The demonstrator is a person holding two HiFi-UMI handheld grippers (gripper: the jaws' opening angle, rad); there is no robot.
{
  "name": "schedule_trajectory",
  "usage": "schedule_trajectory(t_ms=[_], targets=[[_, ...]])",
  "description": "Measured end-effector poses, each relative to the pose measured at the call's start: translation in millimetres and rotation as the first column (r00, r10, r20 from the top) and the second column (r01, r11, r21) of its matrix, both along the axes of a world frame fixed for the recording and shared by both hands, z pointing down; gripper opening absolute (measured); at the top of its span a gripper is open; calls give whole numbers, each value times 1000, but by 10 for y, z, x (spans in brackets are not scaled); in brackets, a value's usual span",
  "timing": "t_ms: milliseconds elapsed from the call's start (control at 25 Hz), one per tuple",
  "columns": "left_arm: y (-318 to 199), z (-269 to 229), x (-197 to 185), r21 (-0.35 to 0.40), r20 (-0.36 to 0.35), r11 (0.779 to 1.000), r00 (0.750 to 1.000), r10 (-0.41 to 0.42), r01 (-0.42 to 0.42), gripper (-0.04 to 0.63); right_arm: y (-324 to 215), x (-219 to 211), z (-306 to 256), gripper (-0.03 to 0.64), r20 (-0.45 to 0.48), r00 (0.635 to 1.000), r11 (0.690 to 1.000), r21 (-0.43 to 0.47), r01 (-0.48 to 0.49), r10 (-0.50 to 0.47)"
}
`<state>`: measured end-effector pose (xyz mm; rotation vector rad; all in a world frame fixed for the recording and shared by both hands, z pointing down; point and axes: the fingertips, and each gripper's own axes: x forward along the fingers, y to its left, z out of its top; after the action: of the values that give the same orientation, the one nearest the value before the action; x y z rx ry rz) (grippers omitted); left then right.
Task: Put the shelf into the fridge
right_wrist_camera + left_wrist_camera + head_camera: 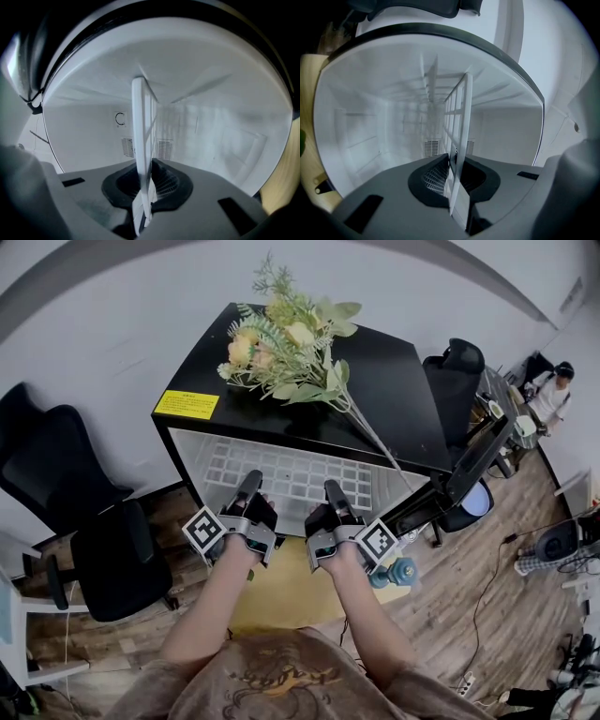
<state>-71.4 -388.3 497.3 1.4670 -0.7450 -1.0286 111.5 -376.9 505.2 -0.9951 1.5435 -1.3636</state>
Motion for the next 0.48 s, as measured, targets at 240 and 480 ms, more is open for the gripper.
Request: schedule_trajectory(t_ms=[240,480], targets=[[-39,-15,19,1,-8,1000,1000,-1,1,60,-41,15,2,26,-5,1000,1000,-1,-8,8],[-69,-25,23,13,-12,1000,1000,0,0,61,-67,16,-2,26,-5,1000,1000,-2,-15,15]])
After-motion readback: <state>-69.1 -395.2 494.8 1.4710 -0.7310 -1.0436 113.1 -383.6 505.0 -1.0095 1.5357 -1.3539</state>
